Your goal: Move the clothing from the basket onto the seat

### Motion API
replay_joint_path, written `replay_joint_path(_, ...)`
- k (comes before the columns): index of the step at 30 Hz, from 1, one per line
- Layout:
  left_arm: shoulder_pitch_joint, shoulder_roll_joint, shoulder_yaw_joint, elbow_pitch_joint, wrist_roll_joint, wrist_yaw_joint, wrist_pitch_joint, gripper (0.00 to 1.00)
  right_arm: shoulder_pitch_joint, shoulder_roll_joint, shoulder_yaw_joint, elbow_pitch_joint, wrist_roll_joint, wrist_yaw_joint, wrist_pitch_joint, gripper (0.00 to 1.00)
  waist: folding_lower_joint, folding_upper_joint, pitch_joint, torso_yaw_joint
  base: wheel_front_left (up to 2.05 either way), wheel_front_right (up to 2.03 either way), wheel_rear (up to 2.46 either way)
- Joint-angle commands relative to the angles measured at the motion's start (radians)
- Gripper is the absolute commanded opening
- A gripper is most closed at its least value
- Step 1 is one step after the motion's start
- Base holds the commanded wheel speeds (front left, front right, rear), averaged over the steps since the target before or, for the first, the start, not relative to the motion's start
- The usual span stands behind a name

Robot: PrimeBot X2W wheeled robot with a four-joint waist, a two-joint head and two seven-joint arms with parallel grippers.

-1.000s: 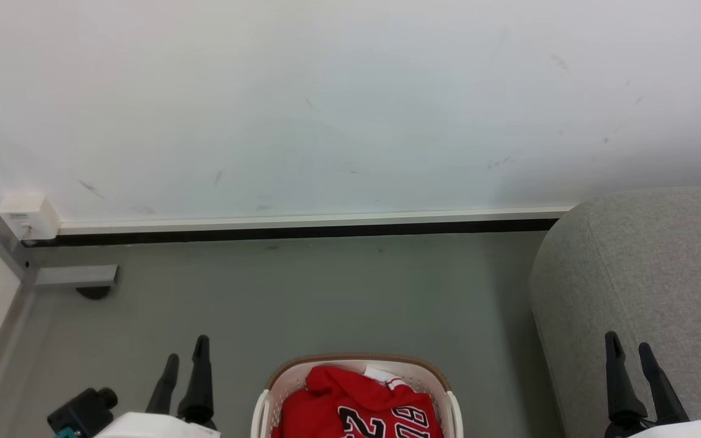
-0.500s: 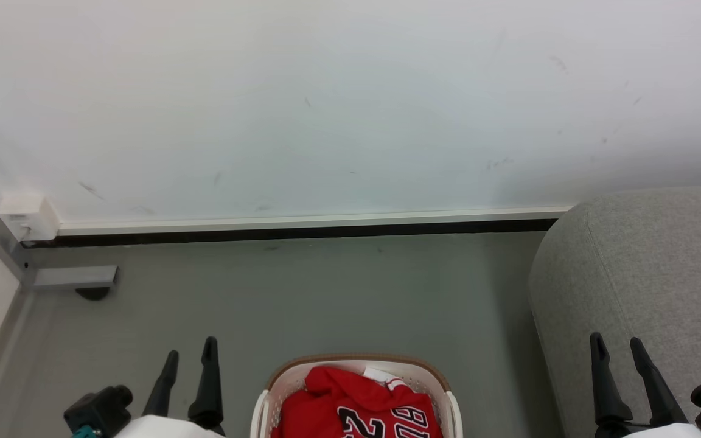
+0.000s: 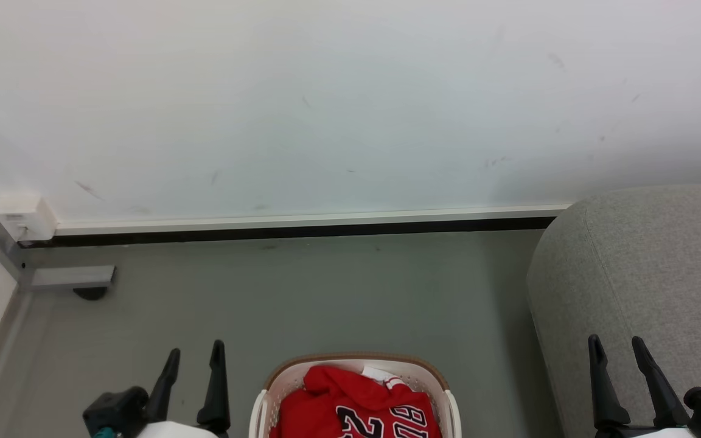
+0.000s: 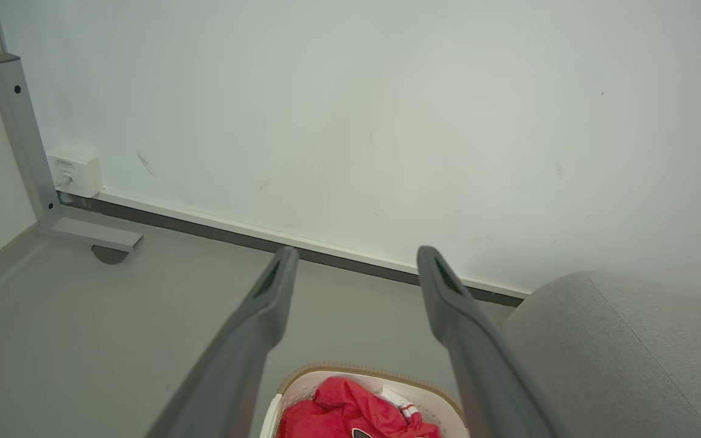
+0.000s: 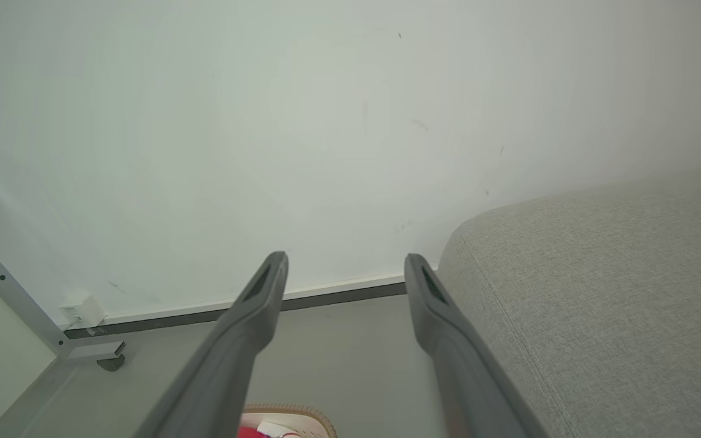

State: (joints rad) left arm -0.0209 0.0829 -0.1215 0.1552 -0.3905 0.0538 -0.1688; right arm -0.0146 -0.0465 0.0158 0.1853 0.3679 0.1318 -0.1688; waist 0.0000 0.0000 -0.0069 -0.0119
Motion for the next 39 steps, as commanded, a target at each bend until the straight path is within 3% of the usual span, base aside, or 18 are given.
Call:
replay_joint_path(1, 0.002, 0.012, -0.002, -0.009, 0.024, 0.004, -0.012, 1.0, 0.008, -0.008, -0.004, -0.005, -0.018, -0.001, -0.011, 1.0, 0.0, 0.0, 0.0, 0.0, 0.0, 0.0, 0.0)
replay_joint_path(39, 0.029, 0.024, -0.044, -0.001, 0.337, 0.049, -0.088, 1.0, 0.012, -0.007, 0.02, 0.066, -0.202, -0.002, -0.089, 1.0, 0.0, 0.0, -0.004, 0.003, 0.0, 0.0, 0.0)
